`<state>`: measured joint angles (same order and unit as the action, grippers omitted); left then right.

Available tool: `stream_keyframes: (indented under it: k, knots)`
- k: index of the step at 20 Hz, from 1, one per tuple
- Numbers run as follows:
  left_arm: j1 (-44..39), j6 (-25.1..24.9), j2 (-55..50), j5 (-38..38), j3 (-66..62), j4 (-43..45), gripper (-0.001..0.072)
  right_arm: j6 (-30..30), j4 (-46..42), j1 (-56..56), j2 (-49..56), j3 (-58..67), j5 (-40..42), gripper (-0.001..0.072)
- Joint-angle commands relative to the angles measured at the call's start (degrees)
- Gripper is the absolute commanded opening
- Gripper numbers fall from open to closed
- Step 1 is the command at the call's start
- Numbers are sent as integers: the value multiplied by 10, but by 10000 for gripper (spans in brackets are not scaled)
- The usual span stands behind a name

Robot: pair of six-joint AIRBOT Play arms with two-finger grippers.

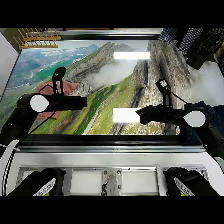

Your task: Fold the clothes and pants, and hang the long-sleeved shirts on hangers.

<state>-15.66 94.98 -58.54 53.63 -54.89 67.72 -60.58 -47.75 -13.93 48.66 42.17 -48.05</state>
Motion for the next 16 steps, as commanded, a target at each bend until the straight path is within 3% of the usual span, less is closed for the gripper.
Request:
stream_keyframes:
  k: [1,2,3,4,7,9,16]
  knots:
    - [0,0,0,-15,0,-1,7,0,0,-1,0,0,0,6]
    - [1,-11,0,-21,0,7,89,0,0,-1,0,0,0,6]
    - [4,-34,0,-34,-2,35,590,0,0,-1,0,0,0,6]
    - [10,-30,-4,-46,-10,78,691,0,0,-1,1,0,0,7]
    - [58,17,-66,-28,-70,240,689,0,0,-1,0,0,0,6]
    - [92,20,-125,-15,-106,301,689,0,0,-1,0,0,0,7]
    - [163,20,-326,-11,-179,316,689,0,0,-1,0,0,0,6]
